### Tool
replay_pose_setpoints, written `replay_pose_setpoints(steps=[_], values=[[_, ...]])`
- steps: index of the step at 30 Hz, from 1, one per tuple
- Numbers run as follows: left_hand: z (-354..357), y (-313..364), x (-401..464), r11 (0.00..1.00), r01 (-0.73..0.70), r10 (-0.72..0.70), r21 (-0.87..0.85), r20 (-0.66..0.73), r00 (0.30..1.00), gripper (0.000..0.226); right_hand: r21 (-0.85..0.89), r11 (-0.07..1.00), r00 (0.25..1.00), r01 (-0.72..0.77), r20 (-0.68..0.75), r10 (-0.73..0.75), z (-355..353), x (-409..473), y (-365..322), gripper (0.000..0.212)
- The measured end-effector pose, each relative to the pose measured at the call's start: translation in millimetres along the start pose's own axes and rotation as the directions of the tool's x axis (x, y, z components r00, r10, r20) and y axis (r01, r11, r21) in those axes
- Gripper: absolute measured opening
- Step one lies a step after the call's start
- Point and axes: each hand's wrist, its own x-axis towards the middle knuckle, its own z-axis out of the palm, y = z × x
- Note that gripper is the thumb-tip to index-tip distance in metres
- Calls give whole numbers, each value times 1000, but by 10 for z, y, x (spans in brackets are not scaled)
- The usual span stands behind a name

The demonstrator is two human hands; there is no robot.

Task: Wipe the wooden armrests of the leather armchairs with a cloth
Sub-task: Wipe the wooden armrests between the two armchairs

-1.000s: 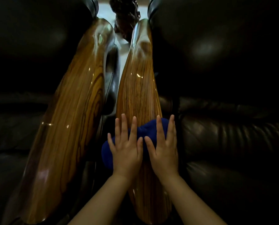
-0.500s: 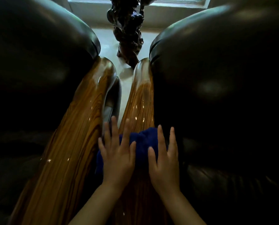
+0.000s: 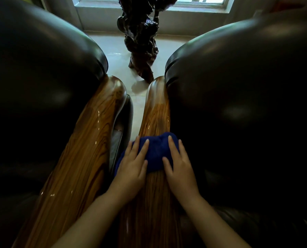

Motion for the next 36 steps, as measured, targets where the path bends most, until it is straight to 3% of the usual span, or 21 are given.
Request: replay_pose_setpoints(steps=[6, 16, 20, 24, 32, 36], values=[[-246, 97, 856, 988, 71, -94, 138, 165, 982, 62, -83, 991, 988, -101, 110, 110, -164, 818, 78, 61], [-428, 47, 1395, 991, 96, -75, -93, 205, 976, 62, -83, 996, 976, -30, 212, 47, -278, 1457, 52, 62], [-426, 28, 1406, 975, 97, -68, -202, 148, 987, 60, -72, 997, 980, -31, 192, 44, -253, 1480, 29, 56], [-404, 45, 1290, 977, 70, -62, -202, 43, 997, 56, -96, 995, 992, -38, 113, 48, -220, 1386, -9, 53], [-460, 147, 728, 999, -37, 37, -7, -64, 997, 53, -134, 990, 995, -54, 79, 65, -270, 840, -79, 53], [-471, 160, 281, 994, -85, 88, 75, -34, 996, 49, -156, 985, 990, -72, 110, 90, -318, 446, -162, 48]])
